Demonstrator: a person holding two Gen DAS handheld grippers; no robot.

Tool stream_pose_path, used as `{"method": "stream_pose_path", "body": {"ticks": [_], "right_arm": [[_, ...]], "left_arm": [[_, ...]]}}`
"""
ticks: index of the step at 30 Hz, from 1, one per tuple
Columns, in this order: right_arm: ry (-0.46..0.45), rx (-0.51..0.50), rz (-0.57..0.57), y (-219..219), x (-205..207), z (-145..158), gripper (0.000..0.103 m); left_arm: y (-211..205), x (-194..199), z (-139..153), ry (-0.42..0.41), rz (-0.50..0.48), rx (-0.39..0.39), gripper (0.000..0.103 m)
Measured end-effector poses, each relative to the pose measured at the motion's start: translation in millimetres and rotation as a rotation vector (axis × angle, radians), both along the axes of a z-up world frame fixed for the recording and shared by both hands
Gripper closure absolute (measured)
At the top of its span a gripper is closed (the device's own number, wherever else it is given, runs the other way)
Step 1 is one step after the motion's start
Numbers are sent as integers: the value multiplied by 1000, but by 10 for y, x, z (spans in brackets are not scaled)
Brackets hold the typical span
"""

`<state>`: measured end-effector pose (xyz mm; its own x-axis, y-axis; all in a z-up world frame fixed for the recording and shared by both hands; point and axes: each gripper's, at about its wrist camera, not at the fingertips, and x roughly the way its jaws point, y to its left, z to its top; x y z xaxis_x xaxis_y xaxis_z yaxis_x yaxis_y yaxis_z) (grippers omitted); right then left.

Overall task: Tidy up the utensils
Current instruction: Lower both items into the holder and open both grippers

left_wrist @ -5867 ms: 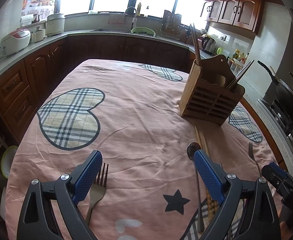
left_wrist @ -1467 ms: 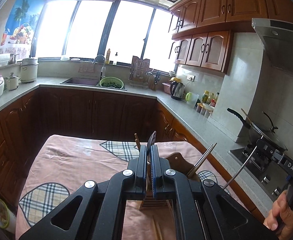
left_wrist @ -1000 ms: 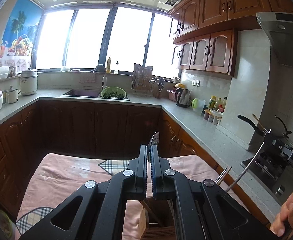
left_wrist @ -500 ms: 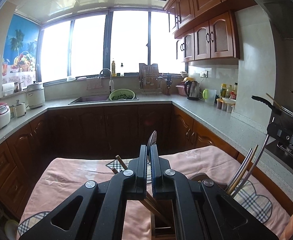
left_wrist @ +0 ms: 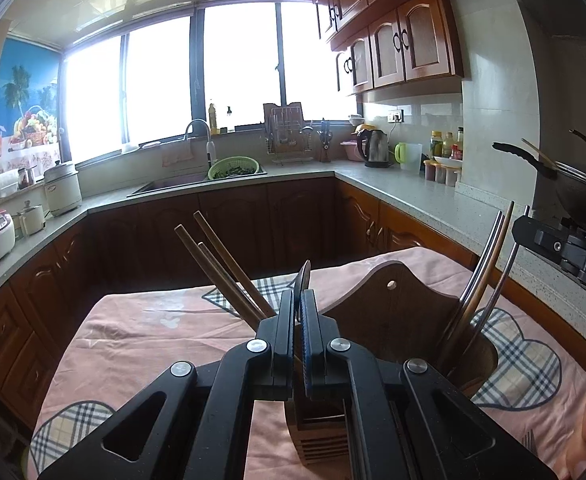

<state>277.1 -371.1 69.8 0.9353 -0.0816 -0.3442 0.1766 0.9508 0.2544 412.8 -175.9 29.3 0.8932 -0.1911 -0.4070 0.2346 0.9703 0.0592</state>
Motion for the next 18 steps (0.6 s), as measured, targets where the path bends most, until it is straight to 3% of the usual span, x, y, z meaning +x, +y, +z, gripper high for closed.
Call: {"method": "stream_pose_path", "body": {"ticks": [18], "right_arm": [[22, 32, -14, -58, -21, -40, 97]], "left_arm": [[136, 2, 64, 41, -2, -17, 101]]}}
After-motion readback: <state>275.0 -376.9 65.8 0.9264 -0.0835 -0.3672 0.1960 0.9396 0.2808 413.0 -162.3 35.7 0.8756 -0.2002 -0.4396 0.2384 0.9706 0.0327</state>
